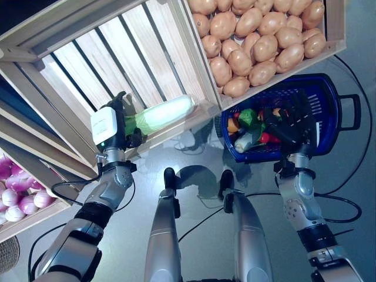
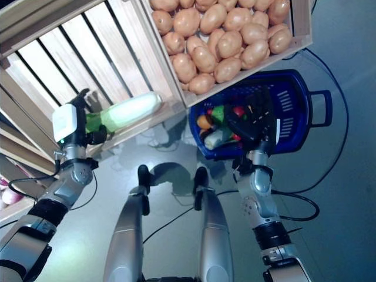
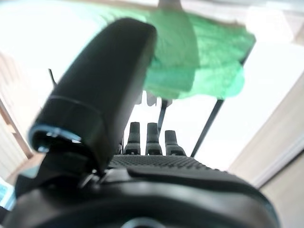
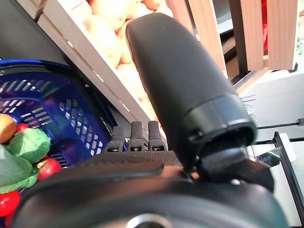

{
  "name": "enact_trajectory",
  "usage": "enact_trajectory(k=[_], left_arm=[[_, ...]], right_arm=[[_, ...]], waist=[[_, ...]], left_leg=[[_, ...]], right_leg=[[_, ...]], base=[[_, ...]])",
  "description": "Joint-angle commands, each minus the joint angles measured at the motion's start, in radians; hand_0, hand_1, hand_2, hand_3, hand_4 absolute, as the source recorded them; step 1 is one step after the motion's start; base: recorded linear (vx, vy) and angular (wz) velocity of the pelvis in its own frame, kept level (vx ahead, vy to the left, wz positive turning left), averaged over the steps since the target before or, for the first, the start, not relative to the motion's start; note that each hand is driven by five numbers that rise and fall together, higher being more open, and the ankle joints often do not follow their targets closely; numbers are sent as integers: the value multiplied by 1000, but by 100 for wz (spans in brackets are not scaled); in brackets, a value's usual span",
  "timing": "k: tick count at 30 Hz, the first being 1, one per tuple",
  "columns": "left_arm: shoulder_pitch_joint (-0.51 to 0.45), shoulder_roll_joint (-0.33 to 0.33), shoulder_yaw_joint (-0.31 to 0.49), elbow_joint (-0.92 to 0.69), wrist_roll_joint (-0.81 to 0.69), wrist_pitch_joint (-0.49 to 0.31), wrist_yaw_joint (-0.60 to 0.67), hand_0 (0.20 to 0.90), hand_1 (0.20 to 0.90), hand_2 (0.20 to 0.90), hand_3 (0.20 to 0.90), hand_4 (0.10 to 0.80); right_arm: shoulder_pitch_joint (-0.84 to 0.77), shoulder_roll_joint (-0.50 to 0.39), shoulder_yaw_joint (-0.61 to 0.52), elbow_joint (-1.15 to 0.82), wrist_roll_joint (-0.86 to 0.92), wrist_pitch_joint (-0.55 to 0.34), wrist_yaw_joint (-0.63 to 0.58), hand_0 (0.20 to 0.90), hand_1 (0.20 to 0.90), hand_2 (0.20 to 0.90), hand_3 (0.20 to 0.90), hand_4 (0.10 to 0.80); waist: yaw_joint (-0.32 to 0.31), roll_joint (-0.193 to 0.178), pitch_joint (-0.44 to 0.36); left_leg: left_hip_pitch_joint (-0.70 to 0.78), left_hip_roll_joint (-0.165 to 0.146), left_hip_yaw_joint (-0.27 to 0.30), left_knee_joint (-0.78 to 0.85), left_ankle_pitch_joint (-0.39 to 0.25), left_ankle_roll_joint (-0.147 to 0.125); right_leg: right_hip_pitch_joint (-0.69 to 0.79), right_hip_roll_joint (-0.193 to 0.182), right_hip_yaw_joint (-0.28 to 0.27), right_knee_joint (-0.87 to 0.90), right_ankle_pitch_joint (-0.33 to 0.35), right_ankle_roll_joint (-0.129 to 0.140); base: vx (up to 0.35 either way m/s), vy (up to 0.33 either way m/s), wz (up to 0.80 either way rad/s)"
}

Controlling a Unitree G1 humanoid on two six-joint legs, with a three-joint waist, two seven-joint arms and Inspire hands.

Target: Put vegetables into the basket

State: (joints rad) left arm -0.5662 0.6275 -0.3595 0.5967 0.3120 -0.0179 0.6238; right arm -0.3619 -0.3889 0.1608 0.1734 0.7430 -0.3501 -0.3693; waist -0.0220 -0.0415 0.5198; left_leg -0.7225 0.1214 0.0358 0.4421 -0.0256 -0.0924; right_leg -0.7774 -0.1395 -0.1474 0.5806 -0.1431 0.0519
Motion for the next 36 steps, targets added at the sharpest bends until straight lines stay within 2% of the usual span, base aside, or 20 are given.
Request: enact_trajectory(k=[1,7,13,30,31,32,33,36], left_arm=[[-123,35,-31,10,55,8,-135,900,900,900,900,800],[-147,62,-71,28,46,2,-209,900,900,900,900,800],[-149,59,-85,21,22,-4,-264,900,900,900,900,800],[-161,23,-57,67,17,57,-135,900,900,900,900,800],[-162,21,-55,69,17,56,-126,681,681,681,681,654],[-162,21,-54,70,18,55,-124,415,415,415,415,477],[-160,22,-51,71,19,53,-120,300,300,300,300,400],[-159,20,-47,71,20,45,-115,300,300,300,300,400]], right_arm=[[-29,-41,-55,-118,-67,-67,43,900,900,900,900,800],[-37,-59,-58,-114,-58,-51,56,900,900,900,900,800],[-34,-52,-57,-115,-71,-48,57,900,900,900,900,800],[-40,-33,-50,-115,-80,-39,41,900,900,900,900,800],[-41,-32,-50,-114,-81,-40,41,900,900,900,900,800],[-41,-32,-50,-114,-81,-39,40,900,900,900,900,800],[-39,-32,-49,-116,-79,-40,35,900,900,900,900,800],[-37,-29,-49,-112,-81,-45,36,900,900,900,900,800]], waist=[[-27,-10,0],[-34,-5,0],[-36,-2,0],[-37,-15,0],[-36,-16,0],[-36,-16,0],[-36,-17,0],[-36,-17,0]], left_leg=[[-27,-15,28,-14,28,5],[-34,-15,32,-13,26,8],[-39,-14,35,-12,23,12],[-59,-12,26,5,16,11],[-57,-12,25,4,16,10],[-57,-12,25,4,16,10],[-56,-11,26,5,15,10],[-59,-12,24,7,15,10]], right_leg=[[46,2,14,-65,70,34],[33,-1,17,-65,73,37],[31,-2,18,-70,74,37],[15,-4,14,-61,73,38],[17,-5,13,-63,74,38],[18,-5,13,-64,74,38],[18,-6,12,-63,74,38],[14,-5,13,-60,75,38]], base=[[0,0,0],[3,5,0],[0,0,0],[0,0,0],[0,0,0],[0,0,0],[0,0,0],[0,0,0]])
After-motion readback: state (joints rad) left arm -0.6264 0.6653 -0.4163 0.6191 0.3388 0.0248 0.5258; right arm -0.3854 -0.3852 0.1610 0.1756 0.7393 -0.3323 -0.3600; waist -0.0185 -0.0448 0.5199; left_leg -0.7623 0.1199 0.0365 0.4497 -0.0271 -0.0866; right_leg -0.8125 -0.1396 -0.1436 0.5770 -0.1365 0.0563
